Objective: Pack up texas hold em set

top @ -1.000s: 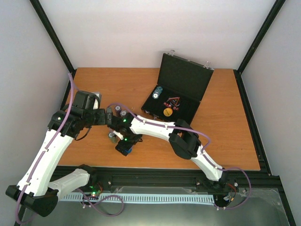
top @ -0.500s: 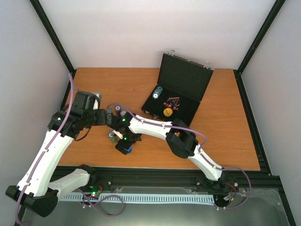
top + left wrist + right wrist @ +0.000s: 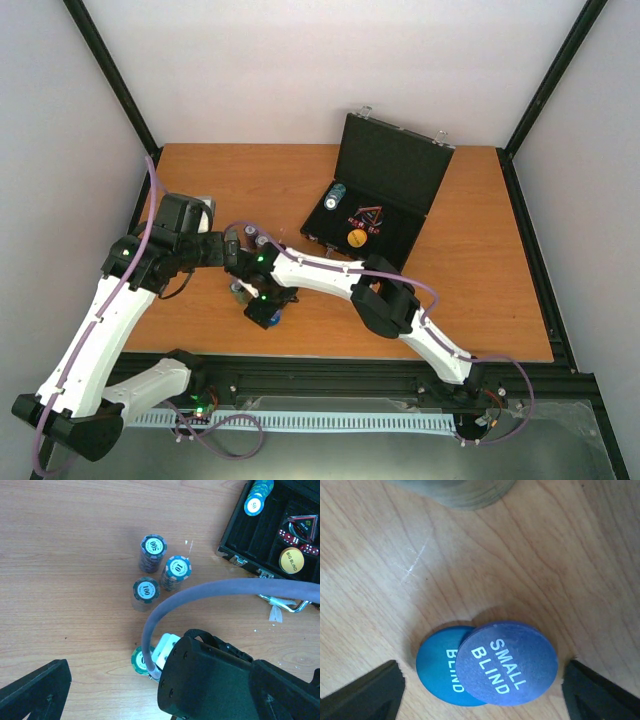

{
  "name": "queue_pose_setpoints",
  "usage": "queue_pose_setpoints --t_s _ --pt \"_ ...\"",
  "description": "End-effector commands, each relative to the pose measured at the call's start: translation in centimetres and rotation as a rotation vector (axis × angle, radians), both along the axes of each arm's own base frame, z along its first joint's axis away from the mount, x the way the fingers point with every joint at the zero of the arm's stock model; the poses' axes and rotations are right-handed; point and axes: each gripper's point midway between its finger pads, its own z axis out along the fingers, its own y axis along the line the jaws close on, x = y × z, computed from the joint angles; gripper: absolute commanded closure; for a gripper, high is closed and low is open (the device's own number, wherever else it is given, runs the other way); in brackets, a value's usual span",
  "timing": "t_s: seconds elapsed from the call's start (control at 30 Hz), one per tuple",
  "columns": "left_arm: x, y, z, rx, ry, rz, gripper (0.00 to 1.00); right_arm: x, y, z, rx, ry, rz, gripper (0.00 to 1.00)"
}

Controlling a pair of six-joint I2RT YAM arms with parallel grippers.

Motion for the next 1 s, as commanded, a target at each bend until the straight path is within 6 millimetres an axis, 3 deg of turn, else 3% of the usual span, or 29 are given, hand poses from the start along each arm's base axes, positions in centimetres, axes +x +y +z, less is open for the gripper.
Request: queue_pose_setpoints --t_s 0.0,0.1,0.4,0.53,0.73,0.97 --pt "-0.2 0.2 0.3 -0.008 -0.012 0.008 0.00 -2.3 -0.8 -3.2 -0.068 0.062 -0.001 0.17" --pt "-0.2 0.2 0.3 -0.007 -0.011 0.007 0.00 -2.8 -0.9 -3.8 -0.082 0.078 -0.002 0.31" --pt "-0.3 0.2 0.1 -0.001 -0.008 0.004 0.00 -2.9 -1.3 -4.2 -0.104 0.071 -0.023 0.52" --pt "-0.3 0.3 0.0 0.002 -0.009 0.007 0.00 -2.8 -1.6 -4.2 -0.113 0.062 -0.025 0.43" --pt "-0.3 0.2 -0.1 -0.001 -0.009 0.004 0.00 -2.6 -1.6 -3.7 -0.107 0.047 -0.027 0.12" --pt "-0.3 0.2 -0.1 0.000 -0.011 0.004 0.00 -2.6 -2.1 -4.0 -0.129 0.036 -0.035 0.00"
